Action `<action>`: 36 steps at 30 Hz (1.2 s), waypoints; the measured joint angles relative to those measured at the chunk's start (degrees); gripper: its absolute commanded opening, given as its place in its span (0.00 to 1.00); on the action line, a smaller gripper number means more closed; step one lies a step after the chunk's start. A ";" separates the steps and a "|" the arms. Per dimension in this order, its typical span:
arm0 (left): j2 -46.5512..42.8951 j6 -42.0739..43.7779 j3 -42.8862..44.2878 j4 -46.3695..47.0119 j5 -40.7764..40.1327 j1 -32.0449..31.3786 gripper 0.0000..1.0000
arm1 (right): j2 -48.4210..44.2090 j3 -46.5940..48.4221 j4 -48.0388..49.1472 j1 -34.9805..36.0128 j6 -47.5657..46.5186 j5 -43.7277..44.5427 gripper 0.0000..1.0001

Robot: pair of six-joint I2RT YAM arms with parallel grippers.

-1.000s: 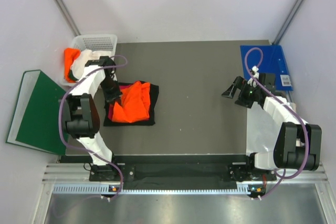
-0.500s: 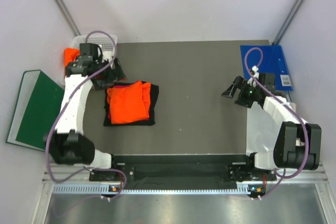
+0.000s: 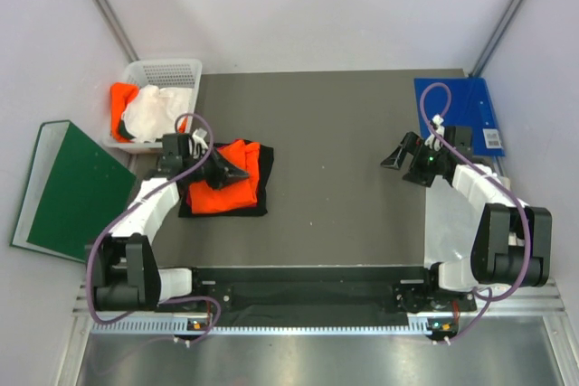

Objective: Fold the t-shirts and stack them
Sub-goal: Put the neatly folded tshirt into the corner of the board with the left arm

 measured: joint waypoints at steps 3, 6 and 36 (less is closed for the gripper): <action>-0.48 -7.89 -6.99 11.21 3.58 -0.02 0.00 | -0.02 0.00 0.02 0.00 0.00 -0.02 1.00; -0.68 -13.38 -9.99 20.79 5.44 -0.02 0.00 | -0.02 0.00 0.04 0.00 0.00 -0.02 1.00; 44.46 -53.24 -17.64 105.68 12.87 0.44 0.00 | 0.90 -0.55 0.31 0.00 0.04 -0.13 0.99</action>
